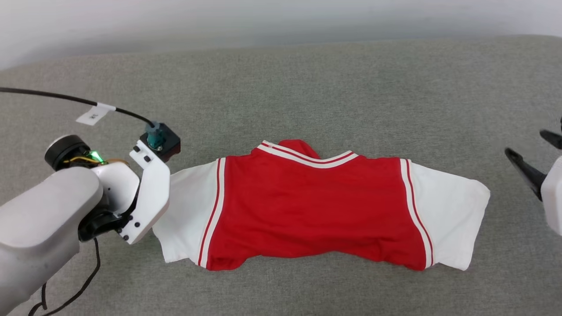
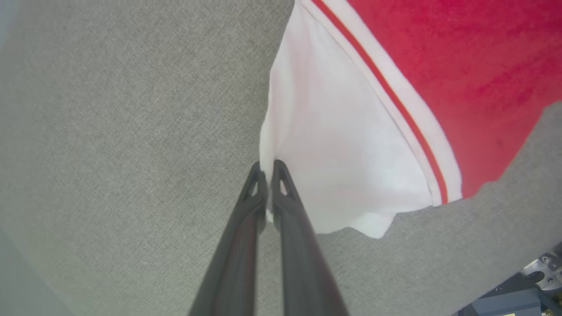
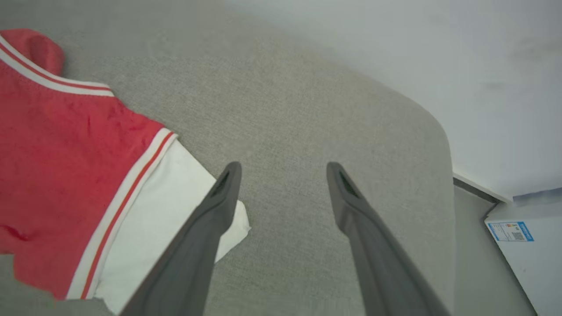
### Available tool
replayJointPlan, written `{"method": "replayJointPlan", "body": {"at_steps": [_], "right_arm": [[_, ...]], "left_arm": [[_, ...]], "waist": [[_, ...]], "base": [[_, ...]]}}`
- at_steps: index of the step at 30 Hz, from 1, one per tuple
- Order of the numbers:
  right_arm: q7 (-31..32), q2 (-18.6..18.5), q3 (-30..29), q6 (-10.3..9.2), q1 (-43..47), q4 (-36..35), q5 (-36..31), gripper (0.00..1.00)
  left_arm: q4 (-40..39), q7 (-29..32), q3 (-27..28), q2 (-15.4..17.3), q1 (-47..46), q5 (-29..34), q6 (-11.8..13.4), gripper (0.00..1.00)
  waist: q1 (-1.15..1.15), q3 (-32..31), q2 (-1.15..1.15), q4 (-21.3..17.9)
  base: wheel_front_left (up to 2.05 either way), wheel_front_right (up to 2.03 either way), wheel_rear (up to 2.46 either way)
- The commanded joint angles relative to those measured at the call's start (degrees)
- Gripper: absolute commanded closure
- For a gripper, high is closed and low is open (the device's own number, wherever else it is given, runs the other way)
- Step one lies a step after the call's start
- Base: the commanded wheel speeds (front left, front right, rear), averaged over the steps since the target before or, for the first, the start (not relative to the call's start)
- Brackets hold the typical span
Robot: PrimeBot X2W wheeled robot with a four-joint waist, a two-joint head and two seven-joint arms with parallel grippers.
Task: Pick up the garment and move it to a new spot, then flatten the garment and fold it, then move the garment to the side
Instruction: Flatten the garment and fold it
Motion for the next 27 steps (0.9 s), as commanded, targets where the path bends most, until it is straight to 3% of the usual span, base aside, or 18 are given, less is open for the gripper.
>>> {"method": "replayJointPlan", "body": {"at_steps": [1, 5, 9, 16, 23, 24, 25, 26, 27], "right_arm": [[11.56, -5.61, 5.07, -0.04, -3.07, -0.16, 6.15, 0.0], [21.31, -9.54, 9.94, -0.04, -6.6, 0.1, 11.27, 0.0], [25.75, -8.83, 12.59, -0.04, -8.87, 2.9, 14.01, 0.0], [25.36, -5.43, 15.67, -0.04, -10.74, 9.44, 15.47, 0.0], [23.74, -3.59, 22.75, 0.06, -7.76, 12.26, 17.96, 0.0], [22.57, -3.3, 23.34, 0.06, -8.03, 12.33, 18.25, 0.14], [21.57, -3.15, 23.87, 0.06, -8.47, 12.36, 18.51, 0.94], [20.68, -3.15, 24.39, 0.06, -8.91, 12.44, 18.7, 1.0], [19.6, -3.57, 24.88, 0.07, -9.6, 12.4, 18.56, 1.0]], "left_arm": [[-1.23, -0.23, 0.15, -0.72, -1.75, 0.84, -0.08, 1.0], [-2.1, -0.42, 0.3, -1.28, -3.25, 1.72, -0.12, 1.0], [-2.51, -1.04, 0.62, -1.8, -4.44, 2.33, -0.14, 1.0], [-2.95, -1.98, 0.8, -2.5, -5.98, 3.08, -0.18, 1.0], [-2.18, -2.93, 0.59, -2.91, -5.8, 3.17, -0.19, 1.0], [-1.93, -3.06, 0.52, -2.79, -5.44, 3.12, -0.19, 1.0], [-1.64, -3.05, 0.41, -2.64, -5.03, 3.0, -0.2, 1.0], [-1.38, -3.33, 0.32, -2.5, -4.53, 2.95, -0.21, 1.0], [-1.25, -3.97, 0.36, -2.43, -4.28, 3.05, -0.21, 1.0]], "waist": [[0.0, 1.74, 0.0, 1.45], [0.0, 3.65, 0.0, 2.75], [0.0, 5.82, 0.0, 3.88], [0.0, 9.5, 0.0, 5.62], [0.0, 10.3, 0.0, 5.9], [0.0, 10.05, 0.0, 5.67], [0.0, 9.62, 0.0, 5.39], [0.0, 8.97, 0.0, 5.07], [0.0, 8.27, 0.0, 4.8]], "base": [[0.0, 0.0, 0.0], [0.0, 0.0, 0.0], [0.0, 0.0, 0.0], [0.0, 0.0, 0.0], [0.0, 0.0, 0.0], [0.0, 0.0, 0.0], [0.0, 0.0, 0.0], [0.0, 0.0, 0.0], [0.0, 0.0, 0.0]]}}
